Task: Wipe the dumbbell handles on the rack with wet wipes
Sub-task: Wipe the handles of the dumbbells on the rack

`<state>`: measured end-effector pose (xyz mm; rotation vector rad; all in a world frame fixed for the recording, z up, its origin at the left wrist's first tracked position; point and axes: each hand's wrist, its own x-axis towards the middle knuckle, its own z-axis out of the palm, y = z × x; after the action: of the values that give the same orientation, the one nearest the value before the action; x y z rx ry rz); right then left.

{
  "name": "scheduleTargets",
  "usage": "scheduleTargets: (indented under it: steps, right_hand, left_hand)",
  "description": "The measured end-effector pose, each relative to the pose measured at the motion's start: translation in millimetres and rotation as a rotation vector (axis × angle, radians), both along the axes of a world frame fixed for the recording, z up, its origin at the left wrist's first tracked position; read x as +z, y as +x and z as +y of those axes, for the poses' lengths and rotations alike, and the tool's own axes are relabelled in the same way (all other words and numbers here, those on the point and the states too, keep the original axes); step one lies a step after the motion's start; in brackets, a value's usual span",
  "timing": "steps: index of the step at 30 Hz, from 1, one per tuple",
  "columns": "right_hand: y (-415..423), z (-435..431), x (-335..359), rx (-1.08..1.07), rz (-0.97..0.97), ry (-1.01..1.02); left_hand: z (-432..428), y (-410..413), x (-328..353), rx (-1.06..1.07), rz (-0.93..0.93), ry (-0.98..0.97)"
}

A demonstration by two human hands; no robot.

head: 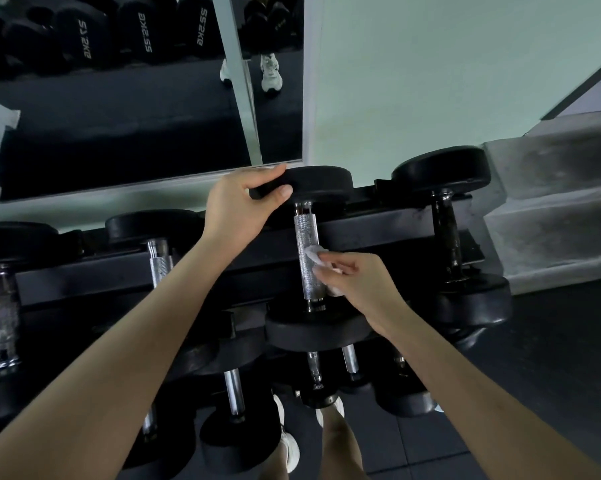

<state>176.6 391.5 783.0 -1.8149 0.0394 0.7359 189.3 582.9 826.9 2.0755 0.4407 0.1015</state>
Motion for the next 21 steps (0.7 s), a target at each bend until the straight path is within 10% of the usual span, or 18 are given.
scheduleTargets:
  steps: [5,21]
  right_hand:
    - [6,29,-9,-0.456,0.165,0.048]
    - [20,47,-12,-0.293,-0.111,0.020]
  left_hand:
    - [-4,1,0,0.012,-0.007,0.022]
    - [0,-1,-2,0.011,-0.001,-0.023]
